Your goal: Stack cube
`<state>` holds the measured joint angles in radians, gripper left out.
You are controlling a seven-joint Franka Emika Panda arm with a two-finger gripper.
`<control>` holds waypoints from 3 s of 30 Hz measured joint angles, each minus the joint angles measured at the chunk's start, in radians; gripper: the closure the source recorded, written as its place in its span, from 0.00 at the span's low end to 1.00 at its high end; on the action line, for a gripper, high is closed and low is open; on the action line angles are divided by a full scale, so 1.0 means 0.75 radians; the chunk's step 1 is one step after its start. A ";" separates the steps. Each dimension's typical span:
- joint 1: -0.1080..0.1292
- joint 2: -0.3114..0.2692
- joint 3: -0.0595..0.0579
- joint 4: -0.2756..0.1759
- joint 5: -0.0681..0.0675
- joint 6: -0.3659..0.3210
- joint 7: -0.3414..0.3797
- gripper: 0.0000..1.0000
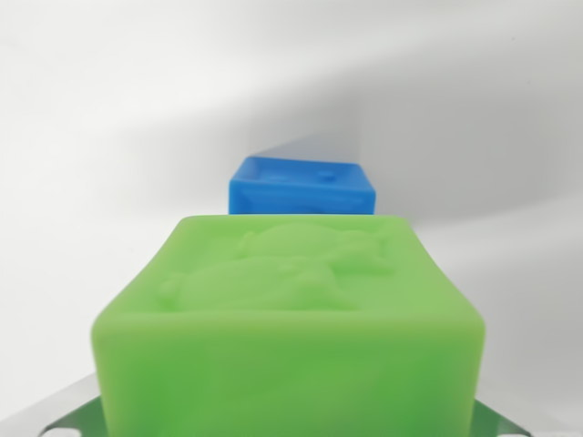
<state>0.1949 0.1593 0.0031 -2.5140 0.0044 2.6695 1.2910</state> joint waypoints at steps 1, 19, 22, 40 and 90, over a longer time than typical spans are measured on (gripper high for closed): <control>0.000 0.010 0.000 0.000 0.000 0.010 0.000 1.00; 0.000 0.144 0.000 0.007 0.000 0.135 0.000 1.00; 0.001 0.159 -0.001 0.009 0.000 0.148 0.000 1.00; 0.001 0.184 -0.001 0.013 0.000 0.171 0.000 0.00; 0.001 0.027 -0.001 -0.001 0.000 0.035 0.000 0.00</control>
<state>0.1959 0.1793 0.0021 -2.5149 0.0044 2.6955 1.2911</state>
